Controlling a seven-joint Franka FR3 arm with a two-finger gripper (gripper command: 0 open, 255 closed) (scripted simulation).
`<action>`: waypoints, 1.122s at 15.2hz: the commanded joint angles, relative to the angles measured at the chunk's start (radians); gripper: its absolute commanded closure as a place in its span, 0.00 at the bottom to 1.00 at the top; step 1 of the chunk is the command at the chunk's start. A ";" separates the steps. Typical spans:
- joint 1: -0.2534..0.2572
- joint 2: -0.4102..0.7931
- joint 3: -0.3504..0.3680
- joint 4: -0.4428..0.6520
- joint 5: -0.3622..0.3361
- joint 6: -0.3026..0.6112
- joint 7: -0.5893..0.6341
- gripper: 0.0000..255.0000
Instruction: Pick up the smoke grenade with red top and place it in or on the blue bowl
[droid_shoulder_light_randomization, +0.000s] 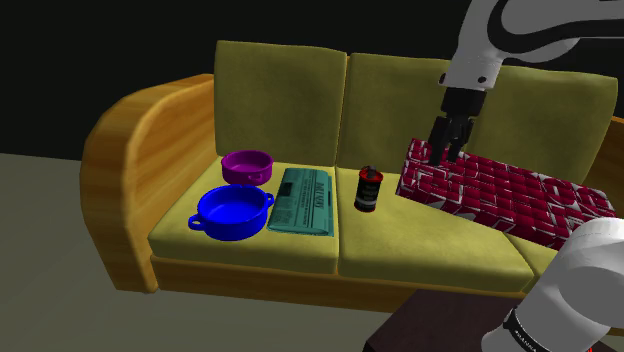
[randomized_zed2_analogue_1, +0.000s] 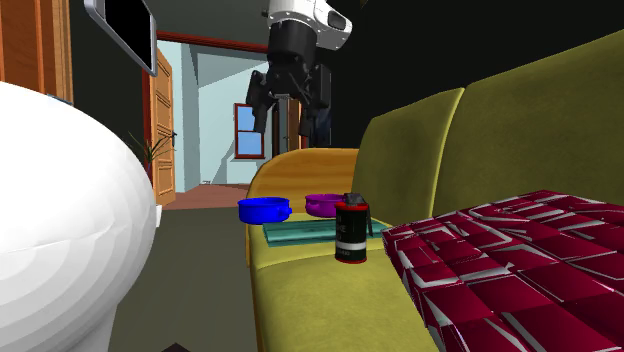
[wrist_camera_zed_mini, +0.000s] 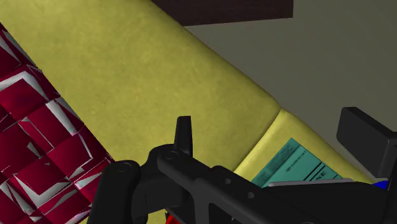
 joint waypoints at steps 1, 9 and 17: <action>0.000 0.000 0.000 0.000 0.000 0.000 0.000 0.00; -0.034 0.146 0.059 -0.102 -0.042 0.380 0.062 0.00; -0.094 0.383 0.115 -0.097 -0.134 0.739 0.167 0.00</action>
